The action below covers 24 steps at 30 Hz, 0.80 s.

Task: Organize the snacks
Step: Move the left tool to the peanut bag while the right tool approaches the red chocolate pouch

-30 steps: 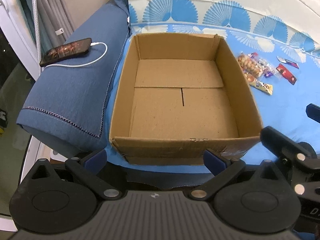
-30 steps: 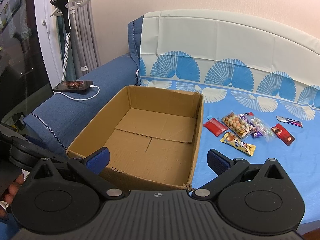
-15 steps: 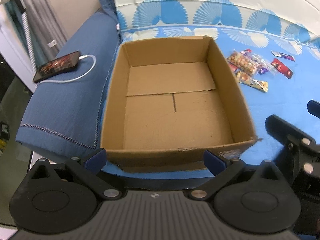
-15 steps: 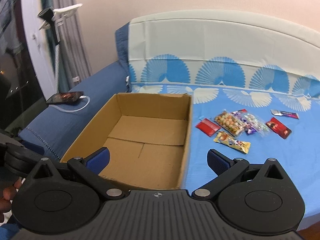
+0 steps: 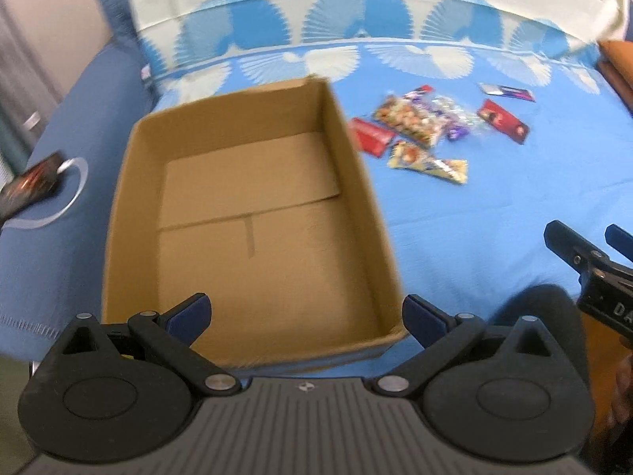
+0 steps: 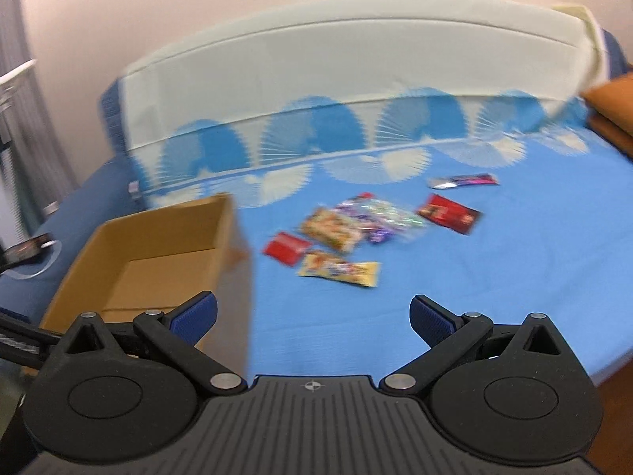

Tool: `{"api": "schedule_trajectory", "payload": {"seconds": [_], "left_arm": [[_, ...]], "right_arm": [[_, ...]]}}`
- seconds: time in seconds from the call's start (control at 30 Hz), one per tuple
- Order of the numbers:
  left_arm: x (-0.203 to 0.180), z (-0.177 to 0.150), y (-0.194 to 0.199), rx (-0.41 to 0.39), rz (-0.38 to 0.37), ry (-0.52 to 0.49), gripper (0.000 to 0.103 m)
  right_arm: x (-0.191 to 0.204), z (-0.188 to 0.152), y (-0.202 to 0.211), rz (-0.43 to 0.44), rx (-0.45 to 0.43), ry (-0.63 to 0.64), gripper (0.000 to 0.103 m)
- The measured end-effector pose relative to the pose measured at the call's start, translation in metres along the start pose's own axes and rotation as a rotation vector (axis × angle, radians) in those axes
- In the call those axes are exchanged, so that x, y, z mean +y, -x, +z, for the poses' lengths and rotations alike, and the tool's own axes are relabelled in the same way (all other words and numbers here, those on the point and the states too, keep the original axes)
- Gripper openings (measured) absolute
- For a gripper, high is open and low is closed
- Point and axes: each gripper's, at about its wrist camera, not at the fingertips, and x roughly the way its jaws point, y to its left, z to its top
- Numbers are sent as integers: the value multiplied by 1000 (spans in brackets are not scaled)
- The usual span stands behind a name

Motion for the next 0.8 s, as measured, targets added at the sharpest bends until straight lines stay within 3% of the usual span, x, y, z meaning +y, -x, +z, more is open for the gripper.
{"api": "schedule_trajectory", "payload": {"seconds": [0.17,0.33,0.57,0.8], "left_arm": [[-34,49,-25,24,-63,3,103],[-67,116,-72,38,-62,38,103],[-112,214,-191,173,-115,146,103],[-130,255,-304,318,-78,291,102]], "right_arm": [[-49,9,-17,-96,-1,-61,103],[-95,21,-42,-168,1,-114,103],[-151,32,-86,-214,28,-227,103],[-195,46,-145,-227,64,-291,103]]}}
